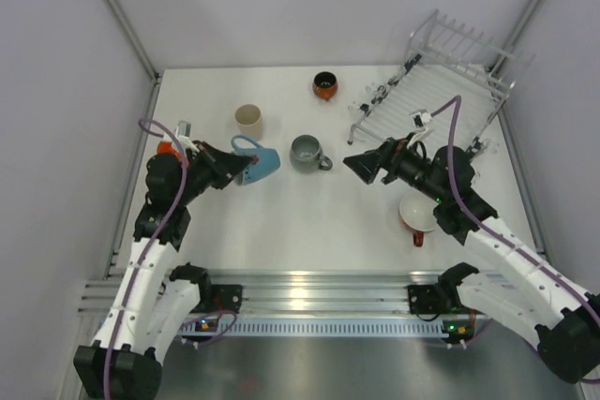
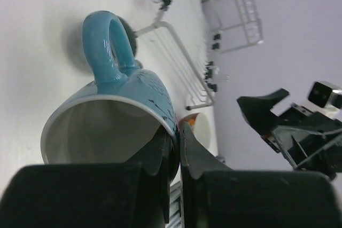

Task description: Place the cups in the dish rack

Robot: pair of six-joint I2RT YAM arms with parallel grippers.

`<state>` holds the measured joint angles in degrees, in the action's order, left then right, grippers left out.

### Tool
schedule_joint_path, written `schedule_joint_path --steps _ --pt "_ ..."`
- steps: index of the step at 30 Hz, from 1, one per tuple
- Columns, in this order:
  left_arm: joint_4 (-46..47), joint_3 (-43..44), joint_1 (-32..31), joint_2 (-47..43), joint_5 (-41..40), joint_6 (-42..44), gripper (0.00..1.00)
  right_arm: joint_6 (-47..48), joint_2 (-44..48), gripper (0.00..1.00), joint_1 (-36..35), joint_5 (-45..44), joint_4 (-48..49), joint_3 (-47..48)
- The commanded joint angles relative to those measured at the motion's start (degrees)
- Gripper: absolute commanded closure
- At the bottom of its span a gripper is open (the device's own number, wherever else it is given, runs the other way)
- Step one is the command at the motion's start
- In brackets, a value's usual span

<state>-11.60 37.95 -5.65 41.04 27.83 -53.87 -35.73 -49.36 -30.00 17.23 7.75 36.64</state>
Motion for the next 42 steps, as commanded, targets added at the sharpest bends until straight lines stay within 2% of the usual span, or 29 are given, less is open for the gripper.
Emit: schedule_joint_path --steps 1,4,7,8,14,20,28,42 --pt "29.0 -3.2 0.2 -3.3 8.9 -9.1 1.0 -5.7 -0.1 0.01 -1.1 5.1 15.4 -1.9" --pt "35.0 -5.3 0.2 -6.3 8.5 -11.4 1.0 -9.5 -2.2 0.01 -1.9 6.3 23.2 -2.4" --pt "40.6 -7.5 0.2 -7.8 7.9 -14.8 1.0 -10.6 -5.1 0.01 -2.6 6.5 26.8 -2.5" --pt "45.1 -8.2 0.2 -8.0 7.7 -17.1 1.0 -11.8 -5.9 0.01 -3.0 6.6 30.4 -2.7" --pt "56.1 -10.6 0.1 -5.4 7.4 -22.1 1.0 -15.3 -12.9 0.01 -5.9 7.4 37.3 -0.3" --pt "59.8 -12.2 0.1 -4.6 5.0 -23.7 1.0 -16.7 -18.0 0.01 -8.2 5.7 41.4 3.8" --pt "68.6 -11.8 -0.5 0.7 6.8 -28.0 1.0 -23.6 -28.1 0.01 -8.8 7.0 54.3 7.8" --pt "73.1 -11.9 -3.0 2.8 7.5 -27.5 1.0 -25.4 -37.7 0.01 -15.4 4.7 58.1 17.2"
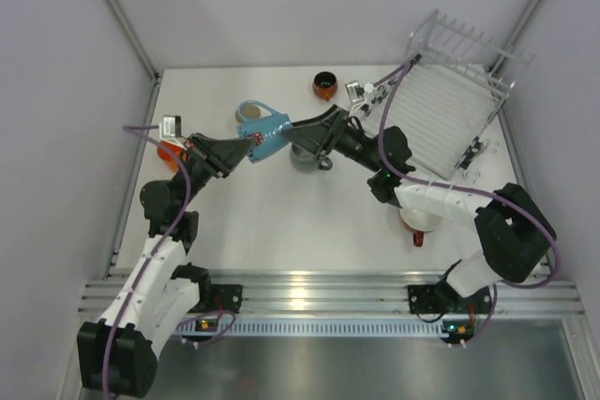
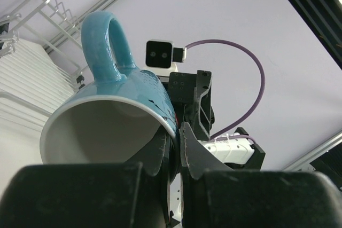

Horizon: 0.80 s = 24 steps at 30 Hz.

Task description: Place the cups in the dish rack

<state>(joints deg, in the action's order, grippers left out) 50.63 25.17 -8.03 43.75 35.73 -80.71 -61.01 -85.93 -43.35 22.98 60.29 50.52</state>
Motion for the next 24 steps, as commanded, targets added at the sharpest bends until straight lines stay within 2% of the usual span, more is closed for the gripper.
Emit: schedule_joint_path --steps 1,5,12,24 --pt "11.6 0.8 -0.6 0.4 -0.3 -1.1 1.0 -0.2 -1.5 0.0 -2.7 -0.9 5.5 3.7" --pt "14.1 0.8 -0.8 1.0 -0.4 -1.5 1.0 -0.6 -2.7 0.01 -4.2 -1.5 6.7 4.1" --pt "15.9 0.0 -1.3 1.5 -0.5 -1.7 1.0 -2.4 -3.9 0.16 -5.0 -1.9 11.6 3.5" --pt "18.8 -1.4 -2.5 2.8 -0.8 -1.7 1.0 -4.8 -5.7 0.09 -5.2 -2.1 15.2 3.8"
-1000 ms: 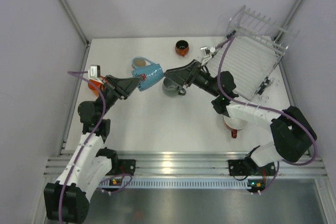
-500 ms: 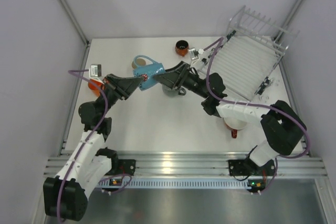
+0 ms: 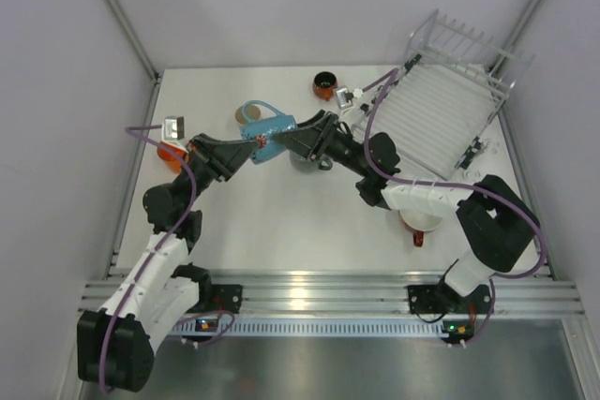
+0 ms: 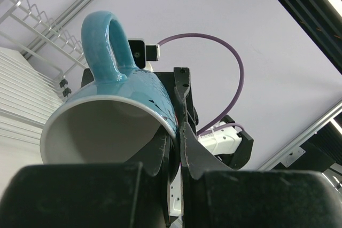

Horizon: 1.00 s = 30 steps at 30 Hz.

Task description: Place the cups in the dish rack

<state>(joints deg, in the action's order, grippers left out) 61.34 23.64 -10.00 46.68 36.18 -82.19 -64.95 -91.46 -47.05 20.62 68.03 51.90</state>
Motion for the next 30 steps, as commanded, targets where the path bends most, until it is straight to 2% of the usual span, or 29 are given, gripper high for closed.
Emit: schedule_joint_path --steps 1,5,11,12,14,15,17,18,20,21,23,25,27,28,30 --pt "8.1 0.0 -0.6 0.1 -1.3 -0.2 1.0 -0.9 -0.1 0.11 -1.6 0.2 7.8 2.4" --pt "8.3 -0.3 -1.2 0.1 -1.5 -0.2 1.0 -1.0 -0.1 0.16 -1.6 0.0 8.3 2.2" --pt "8.2 -1.8 -1.9 0.2 -2.2 -0.1 1.0 -0.9 -0.3 0.43 -1.6 0.0 9.1 1.7" --pt "8.3 -2.1 -1.9 0.4 -2.3 -0.2 1.0 -1.1 -0.1 0.52 -1.6 -0.2 9.2 1.5" --pt "8.3 -2.8 -1.9 1.0 -2.5 -0.5 1.0 -1.2 0.1 0.63 -1.6 -0.3 9.3 0.7" --pt "7.9 -3.0 -1.9 1.0 -2.5 -0.6 1.0 -1.5 0.2 0.8 -1.5 -0.4 9.3 0.4" --pt "7.4 -3.2 -1.9 1.4 -2.5 -0.8 1.0 -1.8 0.5 1.0 -1.1 -0.8 9.5 -0.7" --pt "7.2 -3.4 -1.9 1.7 -2.5 -0.8 1.0 -2.2 0.7 1.0 -0.9 -1.2 10.0 -1.1" --pt "6.7 -3.4 -1.9 2.0 -2.3 -0.7 0.9 -2.5 0.9 1.0 -0.1 -1.2 10.5 -2.2" --pt "6.0 -3.4 -1.9 2.2 -2.0 -0.6 0.75 -3.1 1.1 1.0 0.2 -1.3 10.7 -2.5" --pt "5.2 -3.5 -1.9 2.4 -2.2 -0.1 0.63 -3.7 1.2 1.0 1.3 -1.3 11.5 -3.4" --pt "4.4 -3.6 -1.9 2.7 -2.2 0.2 0.43 -4.6 1.0 1.0 2.3 -1.1 12.4 -4.0" --pt "4.3 -3.6 -1.9 3.2 -2.0 0.4 0.34 -5.2 0.9 1.0 3.0 -0.8 12.8 -4.6" --pt "4.2 -3.6 -2.0 3.2 -1.9 0.5 0.27 -5.4 0.8 1.0 3.6 -0.7 13.1 -4.8" --pt "3.9 -3.6 -2.0 3.9 -1.8 0.6 0.21 -6.1 0.8 1.0 4.3 -0.4 13.7 -5.4"
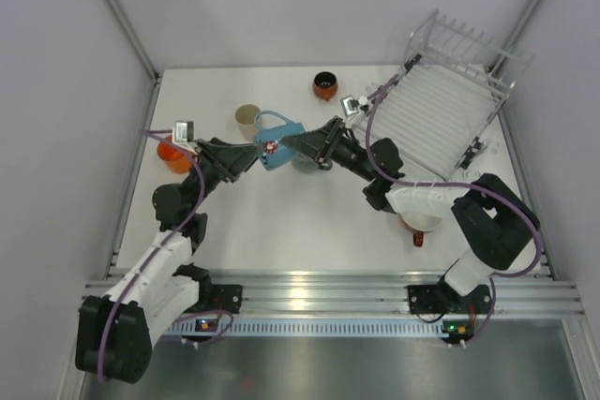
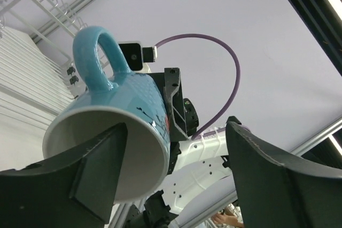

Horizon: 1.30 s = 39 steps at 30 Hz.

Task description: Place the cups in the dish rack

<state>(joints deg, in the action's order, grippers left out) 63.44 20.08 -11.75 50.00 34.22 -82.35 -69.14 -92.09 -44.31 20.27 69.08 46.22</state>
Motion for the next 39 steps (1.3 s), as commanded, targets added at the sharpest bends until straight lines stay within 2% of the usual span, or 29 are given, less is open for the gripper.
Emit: schedule_joint_path --steps 1,4,5,11,15,18,21,22,23,24,26,32,34,39 --pt "1.7 0.1 -0.2 0.8 0.1 0.9 0.19 -2.1 1.4 1.0 2.2 0.1 12.7 0.1" --pt "0.2 0.2 -0.3 1.2 0.6 1.3 0.11 -2.7 1.5 1.0 3.5 0.6 13.2 -0.6" --pt "-0.9 0.4 -0.3 1.4 0.9 1.6 0.02 -2.7 1.6 1.0 3.8 0.6 13.2 -1.1" --pt "-6.7 1.5 -0.3 1.2 1.8 4.4 0.02 -3.7 3.1 1.0 8.2 1.9 13.8 -4.1" --pt "-15.9 2.2 -0.3 -0.7 2.3 8.9 0.02 -5.0 5.2 1.0 13.2 3.7 13.9 -7.5" --pt "-24.3 3.6 -0.3 -2.4 2.5 13.3 0.02 -3.6 8.7 1.0 19.9 5.7 9.9 -9.6" --pt "-31.2 6.1 -0.3 -3.1 3.8 19.1 0.02 3.9 14.7 1.0 24.1 6.5 -3.8 -10.5" --pt "-37.5 6.8 -0.3 -3.2 4.0 20.9 0.02 7.5 16.7 1.0 26.3 5.9 -8.8 -9.7" --pt "-40.4 7.6 -0.3 -3.2 3.8 22.7 0.02 11.5 20.9 1.0 26.9 2.2 -22.7 -8.8" --pt "-43.9 8.9 -0.3 -3.2 3.5 26.7 0.02 21.0 23.0 1.0 27.3 -1.1 -30.9 -7.2" --pt "-52.8 10.4 -0.3 -3.6 1.6 32.3 0.02 32.5 26.4 1.0 26.7 -11.3 -48.4 -1.9" --pt "-71.9 16.7 -0.3 -4.8 -6.1 45.0 0.02 48.2 25.2 1.0 26.4 -29.1 -66.1 9.1" --pt "-74.6 17.7 -0.3 -6.0 -8.3 46.7 0.02 50.4 23.3 1.0 26.4 -32.2 -70.5 12.3" --pt "-76.4 16.8 -0.3 -9.3 -9.6 46.6 0.02 53.9 18.9 1.0 26.5 -43.1 -71.6 14.7"
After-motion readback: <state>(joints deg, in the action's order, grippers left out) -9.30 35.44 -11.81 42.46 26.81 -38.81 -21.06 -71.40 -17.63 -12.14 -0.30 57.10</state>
